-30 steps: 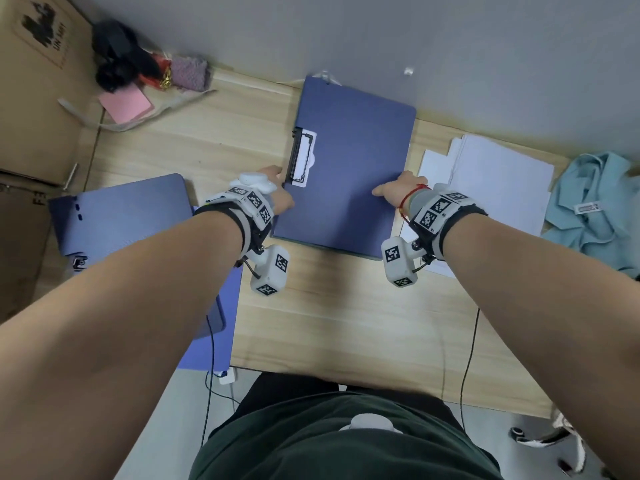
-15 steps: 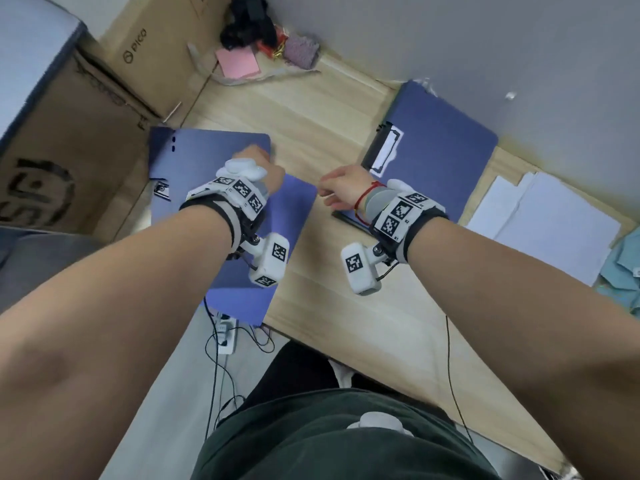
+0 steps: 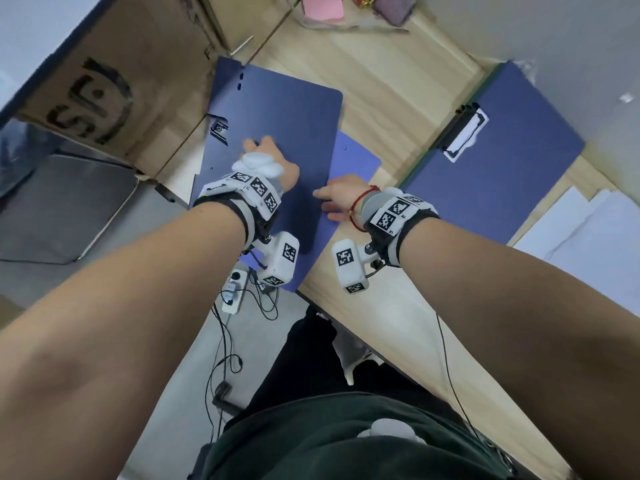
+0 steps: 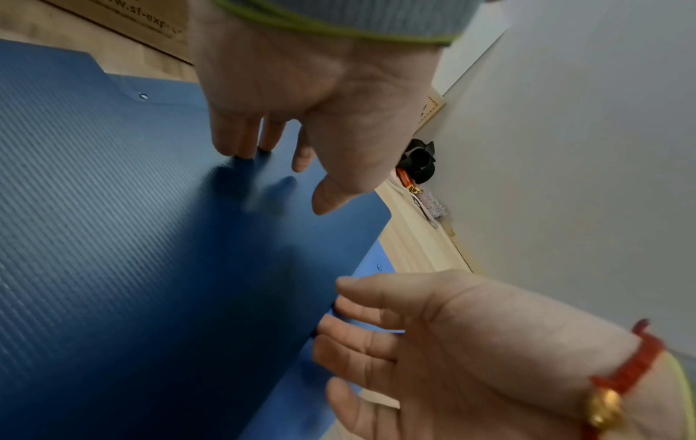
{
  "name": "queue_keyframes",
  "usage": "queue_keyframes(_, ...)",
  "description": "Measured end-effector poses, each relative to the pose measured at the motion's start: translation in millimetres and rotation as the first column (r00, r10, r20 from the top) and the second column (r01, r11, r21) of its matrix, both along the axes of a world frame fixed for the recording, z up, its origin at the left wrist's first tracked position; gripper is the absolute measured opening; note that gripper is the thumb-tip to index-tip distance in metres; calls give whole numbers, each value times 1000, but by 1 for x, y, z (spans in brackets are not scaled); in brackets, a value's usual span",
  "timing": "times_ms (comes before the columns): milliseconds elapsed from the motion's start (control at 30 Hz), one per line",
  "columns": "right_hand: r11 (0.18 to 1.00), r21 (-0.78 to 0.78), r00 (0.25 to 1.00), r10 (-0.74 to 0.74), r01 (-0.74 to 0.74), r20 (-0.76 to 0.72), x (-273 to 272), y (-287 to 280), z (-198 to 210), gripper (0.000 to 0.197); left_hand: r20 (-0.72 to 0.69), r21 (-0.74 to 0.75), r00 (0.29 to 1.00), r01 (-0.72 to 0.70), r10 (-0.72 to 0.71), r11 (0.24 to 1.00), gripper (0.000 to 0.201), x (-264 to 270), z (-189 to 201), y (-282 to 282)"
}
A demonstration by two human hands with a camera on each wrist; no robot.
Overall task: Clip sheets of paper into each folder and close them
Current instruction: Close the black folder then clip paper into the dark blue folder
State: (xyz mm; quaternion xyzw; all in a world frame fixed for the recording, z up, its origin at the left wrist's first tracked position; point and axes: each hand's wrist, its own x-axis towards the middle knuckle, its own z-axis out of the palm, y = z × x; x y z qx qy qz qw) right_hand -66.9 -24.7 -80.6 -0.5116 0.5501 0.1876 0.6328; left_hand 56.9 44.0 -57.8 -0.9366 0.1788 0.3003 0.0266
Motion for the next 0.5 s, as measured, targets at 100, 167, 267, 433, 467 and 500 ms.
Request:
queue_keyframes(100, 1000, -15, 999, -18, 17, -36, 4, 2, -6, 17, 2, -19, 1000, 17, -17, 1000, 50, 3, 7, 2)
queue_keyframes(167, 999, 1, 999, -37, 37, -2, 7, 5, -5, 14, 0, -36, 1000, 16, -16, 999, 51, 7, 8, 2)
queue_keyframes(267, 992, 49, 986, -124, 119, 113, 13, 7, 0, 15, 12, -67, 1000, 13, -12, 998, 49, 11, 7, -1)
queue_keyframes(433, 974, -22, 958, -217, 225, 186, -7, -14, 12, 24, 38, -140, 997, -66, 72, 988, 55, 15, 5, -19)
queue_keyframes(467, 969, -39, 954, -231, 243, 194, -19, -23, 17, 26, 61, -184, 994, -81, 94, 980, 56, 13, 7, -27)
queue_keyframes(500, 962, -51, 946, -253, 269, 204, -33, -34, 22, 28, 93, -232, 989, -90, 115, 969, 55, 8, 11, -37)
